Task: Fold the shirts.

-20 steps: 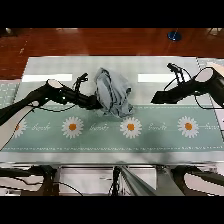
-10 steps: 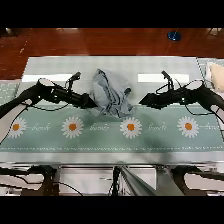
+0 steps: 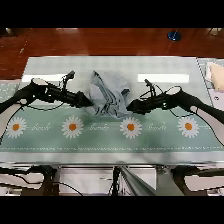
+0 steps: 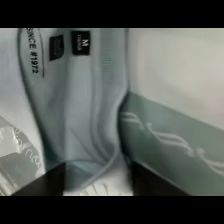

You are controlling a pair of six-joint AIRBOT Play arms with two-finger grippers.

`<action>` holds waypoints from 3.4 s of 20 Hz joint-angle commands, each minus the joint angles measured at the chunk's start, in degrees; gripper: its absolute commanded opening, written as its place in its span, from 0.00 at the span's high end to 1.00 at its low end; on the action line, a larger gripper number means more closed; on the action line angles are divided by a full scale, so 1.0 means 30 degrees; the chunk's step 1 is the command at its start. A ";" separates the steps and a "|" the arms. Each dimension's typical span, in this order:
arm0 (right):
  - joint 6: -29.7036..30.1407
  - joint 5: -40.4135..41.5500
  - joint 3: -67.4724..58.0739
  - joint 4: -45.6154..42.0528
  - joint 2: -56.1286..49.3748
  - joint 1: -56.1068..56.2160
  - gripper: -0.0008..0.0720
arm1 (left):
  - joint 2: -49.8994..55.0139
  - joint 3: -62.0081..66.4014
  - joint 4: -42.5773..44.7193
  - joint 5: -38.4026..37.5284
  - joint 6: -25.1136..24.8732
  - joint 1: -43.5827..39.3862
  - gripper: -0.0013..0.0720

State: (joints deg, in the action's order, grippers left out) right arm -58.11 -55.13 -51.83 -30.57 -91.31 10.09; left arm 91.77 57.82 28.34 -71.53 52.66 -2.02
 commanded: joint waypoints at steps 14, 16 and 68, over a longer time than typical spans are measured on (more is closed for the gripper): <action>0.0707 -0.1537 -0.1166 0.0007 1.1081 -0.5391 0.96 | -0.6251 0.6113 -0.0459 -0.3898 0.0066 0.2637 0.95; 0.0233 -0.1559 -0.2113 0.0000 1.3260 -0.6659 0.96 | -0.8524 0.7541 -0.0452 -0.3898 0.0255 0.3716 0.95; -0.8021 0.3978 -0.3075 -1.1846 0.4102 -0.3883 0.96 | -1.1482 -0.8947 0.5872 0.9588 0.1596 0.6652 0.95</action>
State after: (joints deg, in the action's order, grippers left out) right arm -82.35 -46.94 -61.06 -67.83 -76.23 -1.63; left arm 51.35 31.14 47.46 -46.85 59.24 19.81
